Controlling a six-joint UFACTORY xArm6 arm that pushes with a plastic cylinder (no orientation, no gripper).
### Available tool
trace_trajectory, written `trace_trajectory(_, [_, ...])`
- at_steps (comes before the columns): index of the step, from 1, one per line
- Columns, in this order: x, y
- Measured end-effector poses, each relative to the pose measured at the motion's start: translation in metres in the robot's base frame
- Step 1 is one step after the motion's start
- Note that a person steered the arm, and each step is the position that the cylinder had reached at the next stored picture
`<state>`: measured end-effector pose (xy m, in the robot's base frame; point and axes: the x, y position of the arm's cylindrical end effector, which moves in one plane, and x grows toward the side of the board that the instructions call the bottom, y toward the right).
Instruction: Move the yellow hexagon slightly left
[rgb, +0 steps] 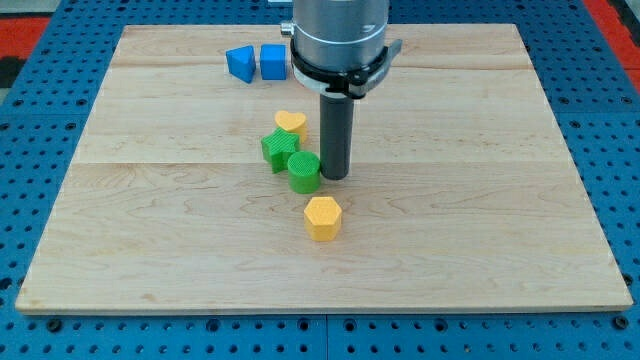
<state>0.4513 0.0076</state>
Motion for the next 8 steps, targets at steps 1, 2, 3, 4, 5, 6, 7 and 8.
trace_trajectory(1, [-0.005,-0.019])
trace_trajectory(2, [0.008,-0.019])
trace_trajectory(3, [0.016,-0.019])
trace_trajectory(4, [0.016,0.03])
trace_trajectory(5, [0.043,0.056])
trace_trajectory(6, [0.065,0.051])
trace_trajectory(7, [0.066,0.02])
trace_trajectory(8, [0.068,0.001])
